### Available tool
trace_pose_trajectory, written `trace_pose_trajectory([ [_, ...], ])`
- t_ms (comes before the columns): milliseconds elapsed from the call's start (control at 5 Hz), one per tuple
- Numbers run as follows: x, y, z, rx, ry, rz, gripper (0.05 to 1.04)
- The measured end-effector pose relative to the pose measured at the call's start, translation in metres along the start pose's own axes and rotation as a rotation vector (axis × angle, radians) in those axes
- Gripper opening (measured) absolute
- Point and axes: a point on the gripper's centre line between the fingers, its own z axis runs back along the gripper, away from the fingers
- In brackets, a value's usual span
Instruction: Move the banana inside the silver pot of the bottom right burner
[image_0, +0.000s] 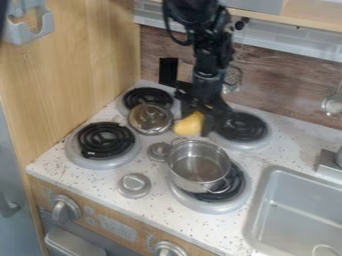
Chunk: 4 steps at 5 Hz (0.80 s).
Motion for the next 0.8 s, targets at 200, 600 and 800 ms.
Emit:
trace_pose_trajectory([
  [200,0.001,-0.01,-0.012,-0.014,0.039,-0.031,0.532],
  [600,-0.003,-0.029,-0.017,-0.075,0.037,-0.003,0.532],
  [800,-0.01,-0.037,-0.021,-0.085,0.055,-0.01,0.532],
])
